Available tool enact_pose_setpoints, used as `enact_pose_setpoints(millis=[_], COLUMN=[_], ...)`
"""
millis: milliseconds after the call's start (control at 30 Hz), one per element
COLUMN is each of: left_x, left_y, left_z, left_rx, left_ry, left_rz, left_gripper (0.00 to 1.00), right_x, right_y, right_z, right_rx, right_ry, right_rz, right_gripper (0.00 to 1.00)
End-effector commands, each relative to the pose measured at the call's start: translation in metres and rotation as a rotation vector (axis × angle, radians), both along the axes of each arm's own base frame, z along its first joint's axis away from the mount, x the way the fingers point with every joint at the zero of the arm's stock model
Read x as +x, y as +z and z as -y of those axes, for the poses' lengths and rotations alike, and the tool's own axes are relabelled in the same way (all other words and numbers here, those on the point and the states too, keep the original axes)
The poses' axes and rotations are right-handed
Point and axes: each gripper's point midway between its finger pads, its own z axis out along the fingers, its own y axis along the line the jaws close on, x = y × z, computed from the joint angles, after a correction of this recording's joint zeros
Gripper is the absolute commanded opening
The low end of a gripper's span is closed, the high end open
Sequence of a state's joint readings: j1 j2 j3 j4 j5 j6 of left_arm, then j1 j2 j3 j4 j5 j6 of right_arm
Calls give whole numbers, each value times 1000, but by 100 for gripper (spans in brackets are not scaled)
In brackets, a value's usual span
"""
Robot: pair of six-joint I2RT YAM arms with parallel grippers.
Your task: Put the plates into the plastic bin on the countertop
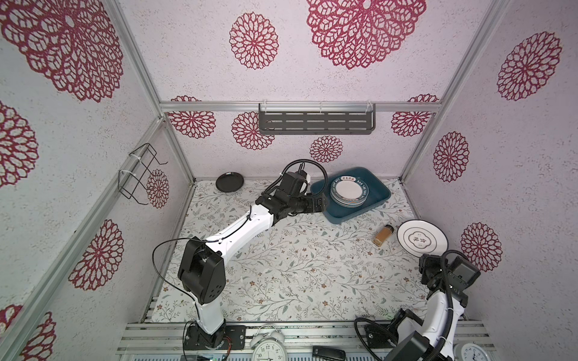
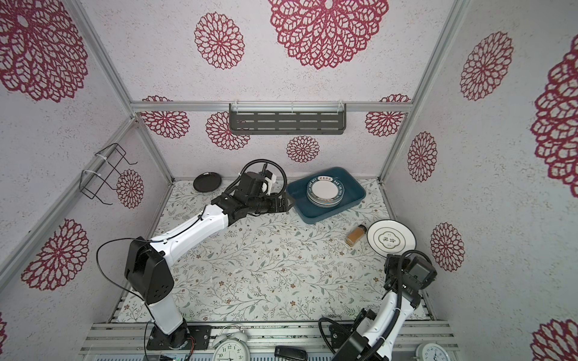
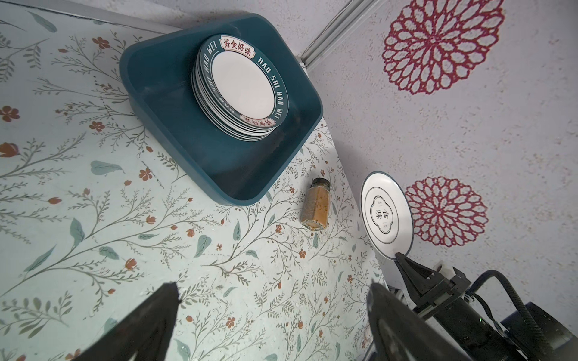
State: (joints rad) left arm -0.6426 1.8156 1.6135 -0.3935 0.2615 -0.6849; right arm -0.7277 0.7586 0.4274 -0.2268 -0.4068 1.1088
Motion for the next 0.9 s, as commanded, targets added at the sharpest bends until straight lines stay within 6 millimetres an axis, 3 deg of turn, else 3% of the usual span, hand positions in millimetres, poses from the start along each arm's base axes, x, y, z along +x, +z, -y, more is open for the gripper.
enact_pose_setpoints(millis=[0,467,667,867], left_x=[10,42,62,82], left_y=[7,11,12,10], left_z=[4,-10,-29,-46], left_rx=[-31,-58,-67,-86], left_ry=[-12,35,84,137], left_rz=[16,20,23,27], left_gripper=[97,97,97,97], right_x=[21,92,138,191], right_y=[44,87,95,87], right_z=[-1,-33,-61,-91], right_rx=[-114,-241,-271,-259], right_ry=[76,268,407,547], right_rz=[92,118,116,114], right_gripper=[0,0,0,0])
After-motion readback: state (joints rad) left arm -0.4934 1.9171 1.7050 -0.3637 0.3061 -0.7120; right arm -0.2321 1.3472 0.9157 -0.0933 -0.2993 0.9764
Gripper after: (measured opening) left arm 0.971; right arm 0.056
